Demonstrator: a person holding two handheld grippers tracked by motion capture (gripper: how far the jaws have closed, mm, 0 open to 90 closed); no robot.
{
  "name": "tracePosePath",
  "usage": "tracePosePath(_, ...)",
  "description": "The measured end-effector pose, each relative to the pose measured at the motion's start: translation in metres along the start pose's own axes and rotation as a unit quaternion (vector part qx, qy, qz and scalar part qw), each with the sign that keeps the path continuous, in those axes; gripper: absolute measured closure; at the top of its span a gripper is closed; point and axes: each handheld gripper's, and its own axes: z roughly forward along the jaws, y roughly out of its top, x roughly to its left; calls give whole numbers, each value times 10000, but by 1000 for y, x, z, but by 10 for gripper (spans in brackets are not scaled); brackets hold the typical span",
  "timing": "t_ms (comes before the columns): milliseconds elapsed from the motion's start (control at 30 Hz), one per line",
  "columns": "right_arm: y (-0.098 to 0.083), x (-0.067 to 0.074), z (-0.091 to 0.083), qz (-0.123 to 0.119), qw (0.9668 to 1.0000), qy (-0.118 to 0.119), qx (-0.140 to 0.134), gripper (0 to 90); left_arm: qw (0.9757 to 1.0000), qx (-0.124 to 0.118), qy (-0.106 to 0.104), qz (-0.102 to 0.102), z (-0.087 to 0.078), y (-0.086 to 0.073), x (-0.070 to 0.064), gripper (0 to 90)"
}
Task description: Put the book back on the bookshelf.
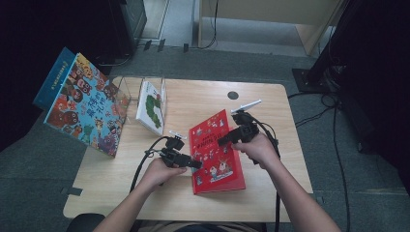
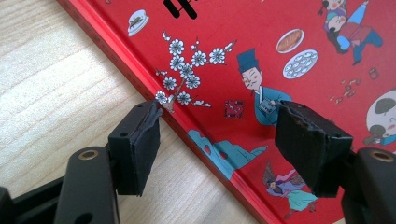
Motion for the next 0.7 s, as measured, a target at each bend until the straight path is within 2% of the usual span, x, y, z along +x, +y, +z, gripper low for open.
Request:
tracePosePath(100,4,-2,6,-21,10000,26,11,697,9999,-59,77,-120,-3,1,4,323)
tracePosePath(200,6,-1,8,-119,9999,14,1,741,9997,-105,11,-201,-7,1,7,320)
tracePosePath(400,9,0,7,-153,9995,262,-40,790,9994,-151,91,-283,-13,2,13,339)
tracePosePath(700,17,10,5,-354,9992,178,104,811,9991,-187,175,-335,-16,1,19,345)
